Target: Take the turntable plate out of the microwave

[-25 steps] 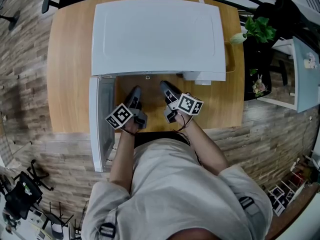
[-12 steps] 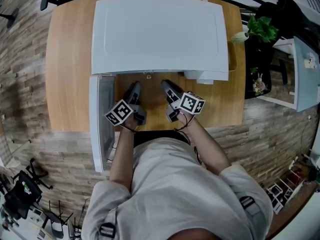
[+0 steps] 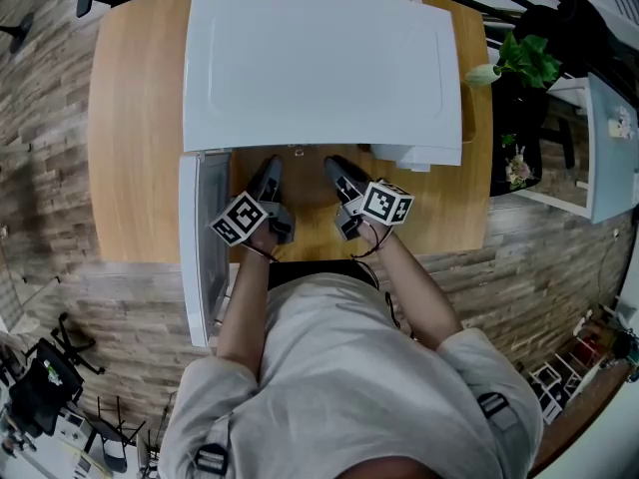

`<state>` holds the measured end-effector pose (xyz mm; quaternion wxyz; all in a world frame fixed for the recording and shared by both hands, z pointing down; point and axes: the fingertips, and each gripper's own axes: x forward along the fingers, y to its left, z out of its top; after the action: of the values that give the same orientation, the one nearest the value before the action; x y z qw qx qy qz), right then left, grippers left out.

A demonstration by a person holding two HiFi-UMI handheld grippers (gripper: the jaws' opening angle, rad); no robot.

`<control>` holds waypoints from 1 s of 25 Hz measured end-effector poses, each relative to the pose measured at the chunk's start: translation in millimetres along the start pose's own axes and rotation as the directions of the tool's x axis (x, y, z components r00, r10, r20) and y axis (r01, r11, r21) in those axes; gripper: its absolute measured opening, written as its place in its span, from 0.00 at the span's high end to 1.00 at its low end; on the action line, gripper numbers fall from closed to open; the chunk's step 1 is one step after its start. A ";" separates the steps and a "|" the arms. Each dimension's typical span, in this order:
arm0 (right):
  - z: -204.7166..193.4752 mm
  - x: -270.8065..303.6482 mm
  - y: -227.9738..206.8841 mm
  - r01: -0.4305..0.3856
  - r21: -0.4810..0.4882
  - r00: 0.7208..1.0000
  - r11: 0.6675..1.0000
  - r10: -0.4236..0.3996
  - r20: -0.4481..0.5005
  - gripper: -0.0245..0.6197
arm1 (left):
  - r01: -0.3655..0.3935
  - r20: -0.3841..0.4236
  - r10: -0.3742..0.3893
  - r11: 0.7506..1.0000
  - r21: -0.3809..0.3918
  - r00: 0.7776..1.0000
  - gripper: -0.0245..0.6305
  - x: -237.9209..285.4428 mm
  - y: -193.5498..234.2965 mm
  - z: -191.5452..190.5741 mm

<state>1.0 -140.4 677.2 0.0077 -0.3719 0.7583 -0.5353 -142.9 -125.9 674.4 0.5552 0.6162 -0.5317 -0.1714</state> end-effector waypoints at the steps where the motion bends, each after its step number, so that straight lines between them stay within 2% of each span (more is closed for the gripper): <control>1: 3.8 1.7 -0.2 -0.002 -0.002 1.000 1.000 0.002 0.008 0.74 | -0.001 0.000 0.001 1.000 0.008 1.000 0.72 0.3 -0.1 0.9; 5: 20.9 9.1 -0.6 -0.018 0.022 0.999 1.000 0.017 0.049 0.70 | -0.004 0.002 0.004 0.999 0.032 1.000 0.72 1.3 -1.9 4.7; 11: 19.9 14.5 -1.6 -0.026 0.036 0.999 0.999 0.025 0.040 0.70 | -0.004 0.009 0.004 0.999 0.041 1.000 0.73 2.9 -1.0 8.3; 17: 21.7 14.2 3.8 -0.026 -0.005 0.999 1.000 0.026 0.045 0.76 | -0.014 0.028 0.012 0.998 0.063 1.000 0.75 1.6 4.1 13.3; 22: 22.0 9.7 8.5 -0.060 -0.031 0.997 0.998 0.062 0.047 0.79 | 0.007 0.020 -0.007 1.000 0.014 1.000 0.75 -1.6 -3.2 6.9; 25: 18.6 5.1 9.7 -0.067 -0.046 0.997 0.997 0.068 0.031 0.79 | 0.010 0.033 -0.011 1.000 0.016 0.999 0.76 -9.1 -5.1 2.1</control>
<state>-0.5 -156.8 663.3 0.0297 -0.3547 0.7821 -0.5115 -145.6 -120.2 665.9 0.5407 0.6204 -0.5387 -0.1803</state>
